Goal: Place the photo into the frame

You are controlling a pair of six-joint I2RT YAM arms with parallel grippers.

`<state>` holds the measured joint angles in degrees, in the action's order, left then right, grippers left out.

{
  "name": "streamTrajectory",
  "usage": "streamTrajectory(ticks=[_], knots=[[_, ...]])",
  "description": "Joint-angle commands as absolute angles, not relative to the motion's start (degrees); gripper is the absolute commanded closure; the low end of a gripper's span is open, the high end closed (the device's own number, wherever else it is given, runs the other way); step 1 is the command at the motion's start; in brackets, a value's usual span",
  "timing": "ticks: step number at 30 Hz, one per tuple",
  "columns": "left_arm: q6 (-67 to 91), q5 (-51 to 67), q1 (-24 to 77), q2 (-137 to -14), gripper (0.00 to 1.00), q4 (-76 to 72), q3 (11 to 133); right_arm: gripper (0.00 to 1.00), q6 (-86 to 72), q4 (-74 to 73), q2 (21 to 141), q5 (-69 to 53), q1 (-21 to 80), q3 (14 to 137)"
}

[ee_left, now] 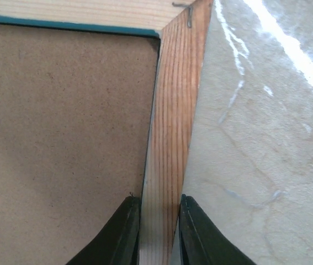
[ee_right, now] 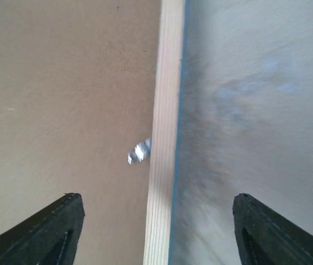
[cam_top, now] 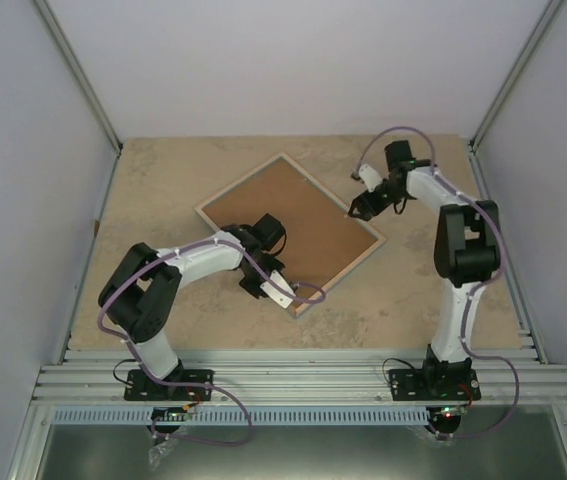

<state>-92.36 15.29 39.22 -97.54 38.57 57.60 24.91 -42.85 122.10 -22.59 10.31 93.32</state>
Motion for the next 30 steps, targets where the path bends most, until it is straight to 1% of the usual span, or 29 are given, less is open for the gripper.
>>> streamTrajectory(ticks=[1, 4, 7, 9, 12, 14, 15, 17, 20, 24, 26, 30], knots=[[-86.6, 17.7, 38.7, -97.5, 1.0, 42.9, 64.7, 0.23, 27.4, -35.0, 108.5, -29.3, 5.1, 89.2], [-85.0, 20.1, 37.9, -97.6, 1.0, 46.6, 69.4, 0.19, 28.8, -28.4, 99.5, -30.9, 3.4, 83.4], [-84.1, 22.0, 37.3, -97.5, 1.0, 49.8, 73.1, 0.18, 33.7, -25.6, 91.3, -34.3, 3.3, 77.3], [-83.1, 23.3, 37.1, -97.4, 1.0, 51.6, 75.8, 0.15, 35.5, -24.2, 85.8, -35.7, 3.3, 72.8], [-82.5, 25.8, 36.5, -97.8, 1.0, 54.5, 79.7, 0.07, 41.1, -27.6, 78.9, -38.0, 3.3, 68.7], [-82.3, 27.0, 36.0, -98.5, 1.0, 56.4, 82.1, 0.05, 43.6, -29.6, 75.9, -38.4, 3.3, 66.5], [-82.2, 27.6, 35.8, -98.8, 1.0, 57.3, 83.2, 0.03, 46.0, -31.0, 74.6, -39.4, 3.3, 65.2], [-82.0, 28.9, 35.2, -99.7, 1.0, 59.3, 85.8, 0.02, 50.9, -30.9, 70.9, -40.6, 3.3, 60.6], [-82.8, 30.2, 34.8, -101.0, 1.0, 62.4, 89.0, 0.02, 57.6, -25.4, 63.1, -41.7, 4.0, 50.6], [-84.4, 31.2, 34.8, -101.1, 1.0, 65.0, 90.7, 0.02, 67.0, -18.5, 55.3, -40.3, 8.2, 41.0], [-85.1, 31.6, 34.8, -100.9, 1.0, 66.4, 91.0, 0.02, 70.2, -17.0, 54.5, -38.9, 11.1, 39.5], [-85.2, 32.3, 34.8, -101.0, 1.0, 67.4, 91.3, 0.04, 73.5, -16.5, 56.5, -36.6, 16.7, 40.4]])
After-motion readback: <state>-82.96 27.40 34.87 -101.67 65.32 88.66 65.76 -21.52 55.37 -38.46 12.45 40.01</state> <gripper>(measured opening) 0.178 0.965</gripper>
